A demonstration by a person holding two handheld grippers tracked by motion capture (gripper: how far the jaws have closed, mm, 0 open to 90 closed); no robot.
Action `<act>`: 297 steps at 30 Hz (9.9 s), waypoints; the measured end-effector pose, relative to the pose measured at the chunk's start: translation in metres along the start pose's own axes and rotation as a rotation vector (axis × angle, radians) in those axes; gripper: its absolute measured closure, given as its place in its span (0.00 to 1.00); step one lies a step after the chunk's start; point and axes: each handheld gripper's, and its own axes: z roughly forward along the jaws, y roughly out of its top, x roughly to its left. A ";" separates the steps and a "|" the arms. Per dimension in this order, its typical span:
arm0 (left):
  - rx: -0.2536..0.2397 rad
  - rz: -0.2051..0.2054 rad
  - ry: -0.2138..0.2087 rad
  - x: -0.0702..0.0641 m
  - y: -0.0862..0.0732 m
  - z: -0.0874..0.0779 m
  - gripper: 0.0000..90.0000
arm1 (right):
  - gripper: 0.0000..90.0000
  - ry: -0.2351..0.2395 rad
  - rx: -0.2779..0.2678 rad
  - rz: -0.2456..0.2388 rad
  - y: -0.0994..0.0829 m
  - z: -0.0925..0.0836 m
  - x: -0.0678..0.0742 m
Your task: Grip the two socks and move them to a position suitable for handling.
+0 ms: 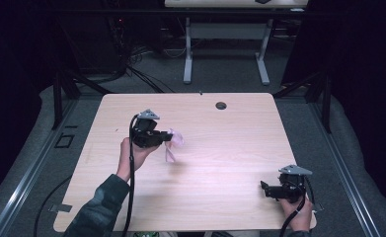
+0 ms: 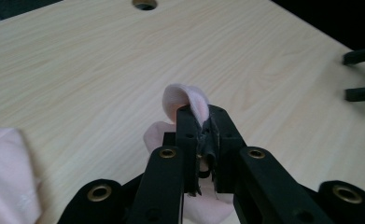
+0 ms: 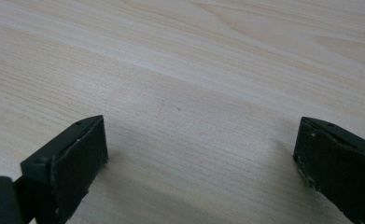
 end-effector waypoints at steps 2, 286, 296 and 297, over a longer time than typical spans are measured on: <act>-0.006 -0.002 -0.046 -0.009 -0.003 -0.001 0.94 | 0.03 -0.001 -0.004 0.002 0.000 0.000 0.000; 0.061 -0.061 0.017 0.000 -0.038 0.031 0.96 | 0.18 0.004 -0.021 0.042 0.012 0.008 0.027; 0.141 -0.073 -0.065 -0.026 -0.053 0.063 0.95 | 0.19 0.018 0.000 0.056 0.017 0.009 0.029; 0.143 -0.079 -0.072 -0.028 -0.056 0.067 0.95 | 0.19 0.031 0.016 0.055 0.020 0.009 0.030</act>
